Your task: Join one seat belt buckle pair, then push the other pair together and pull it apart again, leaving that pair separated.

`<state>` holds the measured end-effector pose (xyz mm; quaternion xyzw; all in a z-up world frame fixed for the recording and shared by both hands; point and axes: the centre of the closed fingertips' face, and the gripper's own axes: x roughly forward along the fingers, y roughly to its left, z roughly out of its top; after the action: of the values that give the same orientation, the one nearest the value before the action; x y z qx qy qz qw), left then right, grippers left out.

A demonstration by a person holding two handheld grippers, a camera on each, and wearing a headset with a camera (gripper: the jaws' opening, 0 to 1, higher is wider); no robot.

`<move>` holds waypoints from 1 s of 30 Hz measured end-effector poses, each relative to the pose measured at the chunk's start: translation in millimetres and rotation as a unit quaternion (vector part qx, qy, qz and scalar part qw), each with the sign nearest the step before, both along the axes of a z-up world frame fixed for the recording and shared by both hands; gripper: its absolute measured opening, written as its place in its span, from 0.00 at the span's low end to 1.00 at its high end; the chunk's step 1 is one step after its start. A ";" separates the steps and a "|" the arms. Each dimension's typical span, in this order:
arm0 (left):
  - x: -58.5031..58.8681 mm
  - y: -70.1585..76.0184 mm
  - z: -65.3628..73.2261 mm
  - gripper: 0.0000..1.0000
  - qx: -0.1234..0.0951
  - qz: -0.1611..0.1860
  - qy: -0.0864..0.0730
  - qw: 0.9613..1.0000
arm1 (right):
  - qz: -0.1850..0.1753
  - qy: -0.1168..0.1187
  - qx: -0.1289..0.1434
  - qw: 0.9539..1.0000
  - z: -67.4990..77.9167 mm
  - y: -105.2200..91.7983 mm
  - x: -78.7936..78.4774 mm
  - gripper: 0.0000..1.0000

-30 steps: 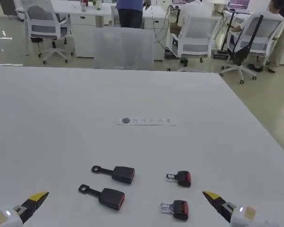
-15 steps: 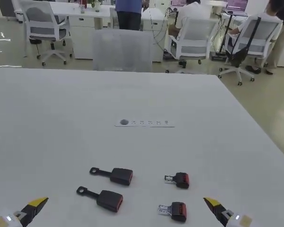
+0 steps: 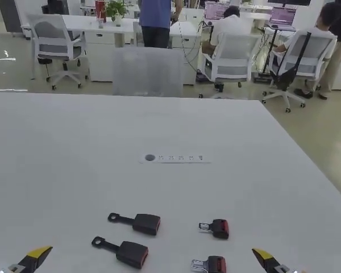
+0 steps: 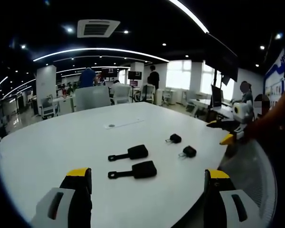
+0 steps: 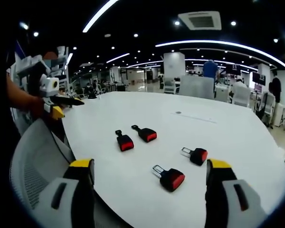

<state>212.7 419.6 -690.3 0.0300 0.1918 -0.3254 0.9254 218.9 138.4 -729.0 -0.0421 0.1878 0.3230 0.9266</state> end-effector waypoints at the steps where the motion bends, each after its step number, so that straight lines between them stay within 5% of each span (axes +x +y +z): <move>1: 0.7 0.3 -0.1 1.00 -0.001 0.000 0.000 1.000 | -0.001 0.000 0.000 1.000 0.5 -0.5 0.6 1.00; 30: 7.6 -2.1 -2.6 1.00 -0.004 -0.002 0.004 1.000 | -0.003 0.000 -0.003 1.000 0.4 -3.5 4.5 1.00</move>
<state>220.3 417.5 -693.0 0.0253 0.1938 -0.3281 0.9242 223.4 134.9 -728.6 -0.0443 0.1889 0.3195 0.9275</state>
